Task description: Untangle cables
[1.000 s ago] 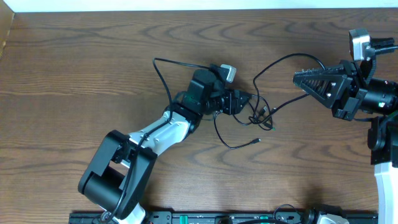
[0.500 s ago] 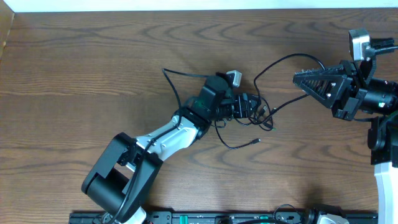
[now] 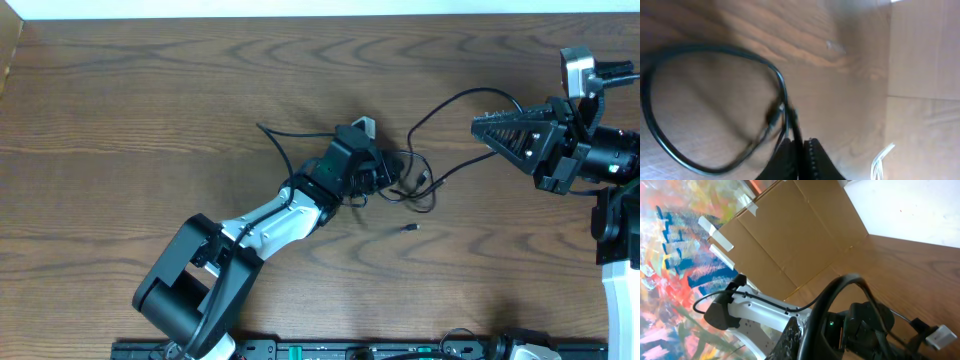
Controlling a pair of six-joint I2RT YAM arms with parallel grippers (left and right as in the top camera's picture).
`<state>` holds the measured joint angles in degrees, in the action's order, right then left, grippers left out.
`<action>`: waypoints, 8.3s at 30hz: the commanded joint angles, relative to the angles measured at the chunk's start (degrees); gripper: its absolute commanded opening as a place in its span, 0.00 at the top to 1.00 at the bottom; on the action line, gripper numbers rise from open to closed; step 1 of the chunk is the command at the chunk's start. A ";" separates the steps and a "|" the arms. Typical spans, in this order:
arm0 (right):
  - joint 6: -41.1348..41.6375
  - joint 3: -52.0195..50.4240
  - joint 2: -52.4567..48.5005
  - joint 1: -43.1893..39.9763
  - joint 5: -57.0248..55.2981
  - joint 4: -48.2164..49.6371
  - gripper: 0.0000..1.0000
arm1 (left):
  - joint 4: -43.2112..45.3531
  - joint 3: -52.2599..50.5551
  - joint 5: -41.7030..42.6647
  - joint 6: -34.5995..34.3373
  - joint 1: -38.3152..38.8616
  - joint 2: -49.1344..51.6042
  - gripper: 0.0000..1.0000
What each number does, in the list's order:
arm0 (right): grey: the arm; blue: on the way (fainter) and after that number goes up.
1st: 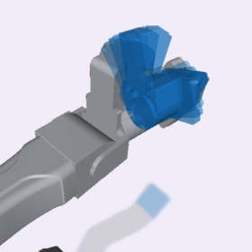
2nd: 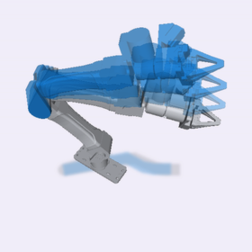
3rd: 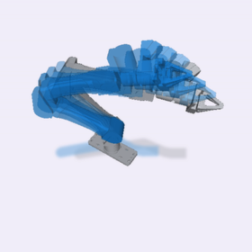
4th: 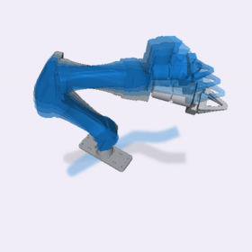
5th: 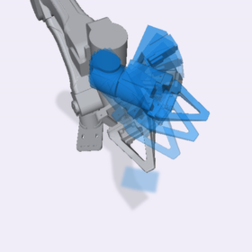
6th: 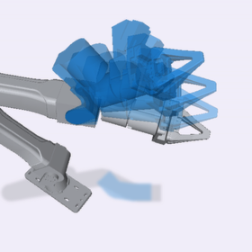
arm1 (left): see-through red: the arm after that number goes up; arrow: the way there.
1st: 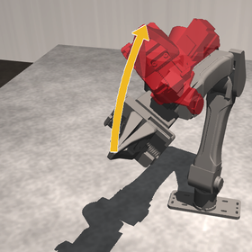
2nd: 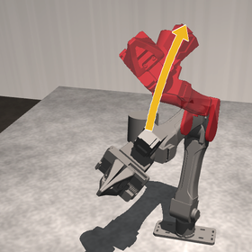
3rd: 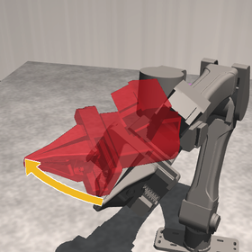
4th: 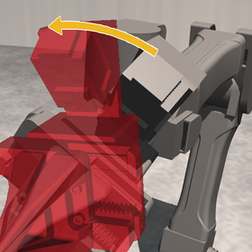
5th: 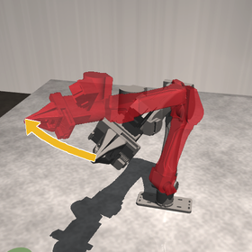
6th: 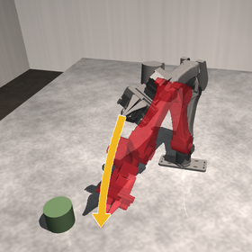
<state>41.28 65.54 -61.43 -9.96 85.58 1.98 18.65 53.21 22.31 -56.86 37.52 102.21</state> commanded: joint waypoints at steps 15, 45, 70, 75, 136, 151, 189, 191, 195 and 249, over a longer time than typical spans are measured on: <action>-2.71 1.14 0.63 -1.40 0.28 -1.20 0.99 | -13.18 0.11 -15.41 5.81 -9.33 0.76 0.92; -24.33 1.20 -6.84 -4.09 -88.11 -53.20 0.99 | -13.35 0.11 4.35 14.99 -35.45 -4.55 0.92; -31.54 12.50 -14.88 -7.23 -91.65 -40.28 0.99 | -18.01 0.11 11.58 30.18 -25.99 -5.68 0.92; -38.12 19.67 -19.71 -9.42 -94.05 -38.84 0.99 | -17.99 0.11 11.58 30.23 -22.38 -5.68 0.92; -32.09 36.68 -48.52 -43.19 -95.14 -35.54 0.99 | -8.63 0.11 11.10 28.57 -8.28 -5.68 0.92; -45.94 36.68 -50.27 -40.83 -78.01 -32.37 0.99 | -8.44 0.11 11.15 28.55 -8.28 -5.68 0.92; -37.57 36.68 -59.21 -33.70 -101.77 -39.32 0.43 | -8.46 0.11 11.13 29.18 -8.28 -5.68 0.92; -37.53 36.68 -59.95 -32.17 -102.64 -39.89 0.32 | -8.48 0.11 11.17 29.16 -8.28 -5.68 0.92; -37.51 36.68 -60.74 -29.38 -103.03 -40.79 0.04 | -8.70 0.11 11.82 29.16 -8.24 -5.68 0.92; -26.08 36.70 -51.10 -24.81 -102.64 -50.84 0.01 | -7.76 0.11 13.31 29.16 -5.55 -5.68 0.92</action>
<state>12.10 102.26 -113.51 -35.03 -16.19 -48.27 10.76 53.10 34.44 -28.45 31.94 97.60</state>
